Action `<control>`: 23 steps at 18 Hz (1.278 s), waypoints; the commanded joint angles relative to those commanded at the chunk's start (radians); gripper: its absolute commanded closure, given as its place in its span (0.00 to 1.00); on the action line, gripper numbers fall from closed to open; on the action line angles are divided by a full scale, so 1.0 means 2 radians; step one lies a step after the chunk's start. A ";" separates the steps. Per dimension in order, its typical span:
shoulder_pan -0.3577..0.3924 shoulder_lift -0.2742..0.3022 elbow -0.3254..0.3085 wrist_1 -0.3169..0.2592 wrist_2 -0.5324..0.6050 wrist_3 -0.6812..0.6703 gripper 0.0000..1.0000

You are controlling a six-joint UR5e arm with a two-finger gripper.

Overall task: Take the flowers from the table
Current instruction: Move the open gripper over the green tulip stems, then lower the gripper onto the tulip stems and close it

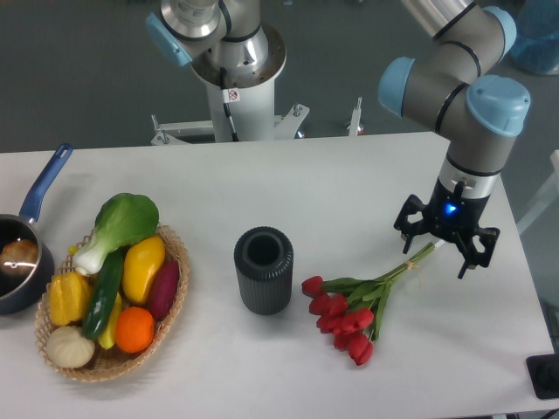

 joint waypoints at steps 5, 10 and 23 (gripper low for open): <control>-0.002 0.003 0.002 0.000 0.001 0.004 0.00; -0.008 0.011 -0.025 -0.003 0.000 -0.005 0.00; -0.028 0.007 -0.084 0.005 -0.031 -0.034 0.00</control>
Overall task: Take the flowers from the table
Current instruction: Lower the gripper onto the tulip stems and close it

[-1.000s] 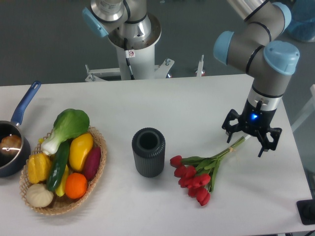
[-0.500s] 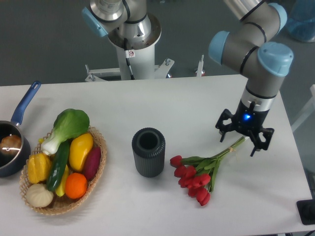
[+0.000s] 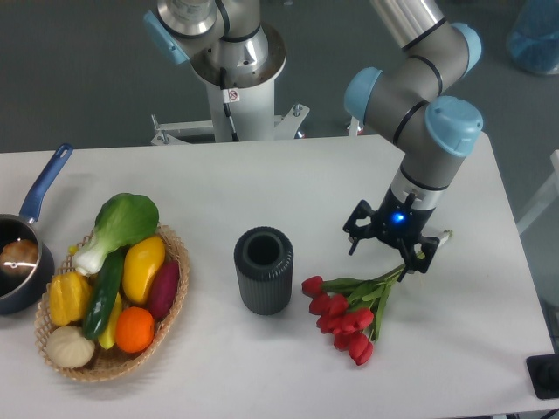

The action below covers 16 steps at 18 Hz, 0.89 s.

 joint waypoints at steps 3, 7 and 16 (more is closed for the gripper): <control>0.011 -0.002 0.010 0.008 0.001 0.002 0.00; 0.015 -0.016 0.029 0.008 0.003 0.002 0.00; 0.005 -0.055 0.018 0.011 0.003 0.003 0.08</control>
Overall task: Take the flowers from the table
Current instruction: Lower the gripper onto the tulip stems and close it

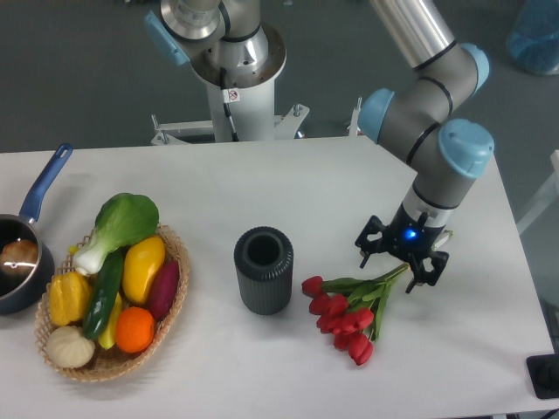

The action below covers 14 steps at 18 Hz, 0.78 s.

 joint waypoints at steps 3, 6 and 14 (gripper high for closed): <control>-0.001 -0.006 0.003 0.001 0.001 -0.001 0.09; -0.002 -0.014 0.006 0.007 0.001 -0.001 0.22; -0.003 -0.015 0.017 0.008 0.001 -0.001 0.70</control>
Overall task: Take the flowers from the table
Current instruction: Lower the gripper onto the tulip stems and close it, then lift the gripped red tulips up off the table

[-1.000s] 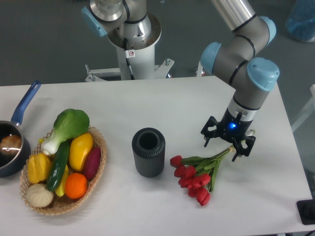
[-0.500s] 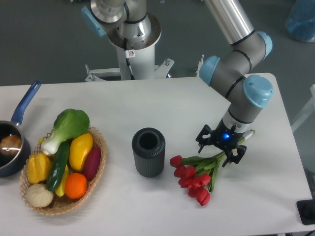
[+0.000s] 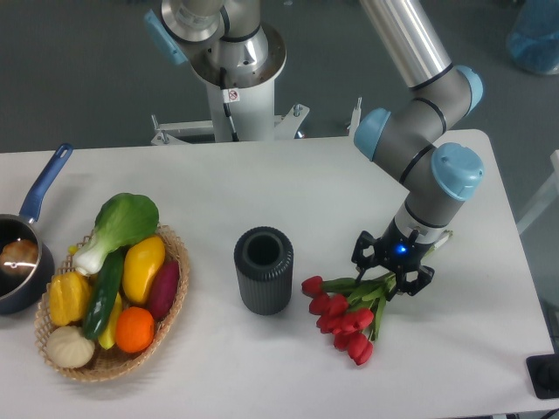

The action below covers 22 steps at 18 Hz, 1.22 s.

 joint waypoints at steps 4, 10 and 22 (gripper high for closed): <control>0.001 0.005 0.006 -0.001 -0.002 -0.002 0.74; 0.002 0.005 0.023 0.001 -0.002 0.002 0.78; -0.001 0.008 0.095 -0.009 0.057 0.015 0.89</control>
